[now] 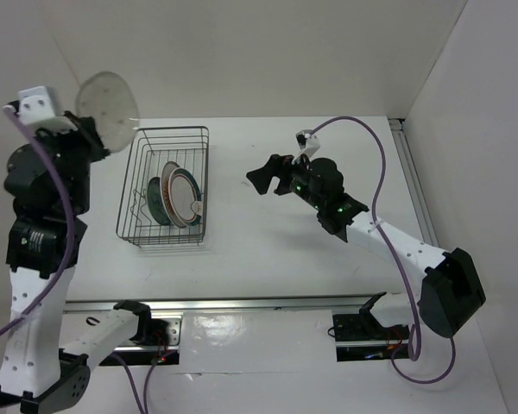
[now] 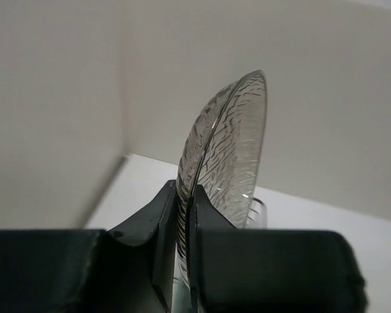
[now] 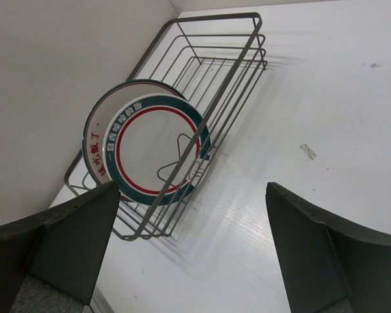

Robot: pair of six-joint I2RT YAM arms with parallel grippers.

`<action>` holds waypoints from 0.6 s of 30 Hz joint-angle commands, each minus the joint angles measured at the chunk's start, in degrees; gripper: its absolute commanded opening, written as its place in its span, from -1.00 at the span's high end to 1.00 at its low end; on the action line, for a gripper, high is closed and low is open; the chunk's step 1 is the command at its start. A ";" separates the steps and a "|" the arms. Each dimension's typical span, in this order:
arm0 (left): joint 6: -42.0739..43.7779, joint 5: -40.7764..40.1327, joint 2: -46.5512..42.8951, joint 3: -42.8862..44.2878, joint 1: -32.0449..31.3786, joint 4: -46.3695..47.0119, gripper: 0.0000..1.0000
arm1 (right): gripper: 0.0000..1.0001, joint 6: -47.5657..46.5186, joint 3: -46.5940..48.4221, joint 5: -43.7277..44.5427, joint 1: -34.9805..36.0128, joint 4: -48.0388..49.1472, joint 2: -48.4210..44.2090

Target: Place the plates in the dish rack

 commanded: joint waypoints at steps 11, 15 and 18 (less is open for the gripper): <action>33.75 -27.84 -8.97 -31.14 0.09 31.22 1.00 | -1.00 -3.14 2.97 -8.18 -4.39 -4.15 -2.85; 38.76 -28.44 -6.35 -33.01 0.09 37.20 1.00 | -1.00 -3.14 0.60 -10.38 -4.92 -3.53 -4.08; 38.16 -26.61 -4.50 -31.09 0.09 35.20 1.00 | -1.00 -3.75 0.59 -11.00 -6.06 -4.14 -4.60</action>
